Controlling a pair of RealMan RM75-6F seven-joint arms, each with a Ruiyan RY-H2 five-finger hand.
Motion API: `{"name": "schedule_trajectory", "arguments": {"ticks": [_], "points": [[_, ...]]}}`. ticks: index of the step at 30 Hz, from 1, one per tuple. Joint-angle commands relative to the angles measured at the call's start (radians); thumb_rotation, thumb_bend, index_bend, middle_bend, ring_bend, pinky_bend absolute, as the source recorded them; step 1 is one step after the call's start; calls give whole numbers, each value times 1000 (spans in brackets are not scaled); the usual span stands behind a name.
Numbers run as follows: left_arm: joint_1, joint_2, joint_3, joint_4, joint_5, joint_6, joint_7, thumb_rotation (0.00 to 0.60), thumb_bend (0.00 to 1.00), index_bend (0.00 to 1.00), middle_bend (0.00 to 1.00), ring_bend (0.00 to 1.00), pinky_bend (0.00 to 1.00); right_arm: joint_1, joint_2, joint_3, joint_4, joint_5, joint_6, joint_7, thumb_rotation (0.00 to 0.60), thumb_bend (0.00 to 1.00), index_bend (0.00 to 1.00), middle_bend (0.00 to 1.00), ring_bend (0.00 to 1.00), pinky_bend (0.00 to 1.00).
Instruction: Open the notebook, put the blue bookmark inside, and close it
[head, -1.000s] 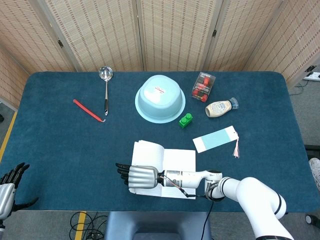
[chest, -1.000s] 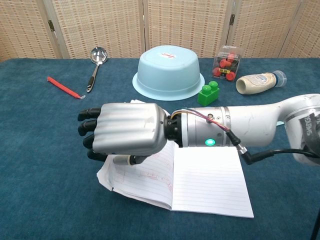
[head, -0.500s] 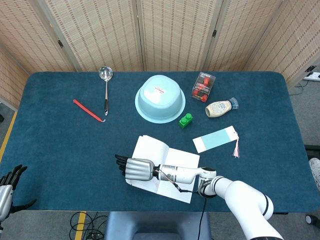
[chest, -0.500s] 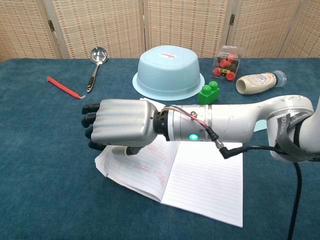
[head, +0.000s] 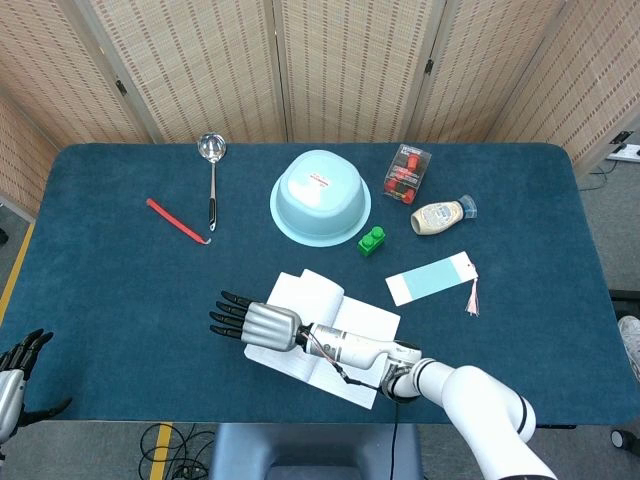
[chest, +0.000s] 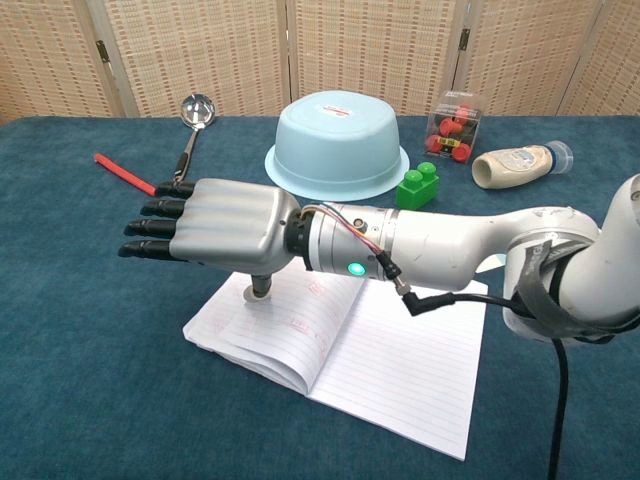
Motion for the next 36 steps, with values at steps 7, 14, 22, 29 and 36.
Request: {"name": "schedule_trajectory", "arguments": {"ticks": [7,14,22,29,36], "points": [[-5,2,-5,-4,4,0,4,600,159,124,86,132,179,-58,140,23,-184,53,63,-50,600,114,0,55,0,0],[-13,2,-7,-16,10,-5,17,600,159,124,86,132,179,-174,355,-29,-460,83,109,-105,600,406,114,186,83,57],[-27,5,-8,-50,26,-9,52,600,159,124,85,132,179,-299,497,-126,-637,94,145,-93,600,519,203,256,168,162],[-37,5,-8,-80,33,-13,83,600,159,124,83,132,179,-352,481,-171,-591,92,126,-28,600,524,204,266,184,194],[-35,9,-5,-90,28,-11,93,600,159,124,83,132,179,-351,400,-169,-506,83,83,30,600,523,204,266,184,197]]}}
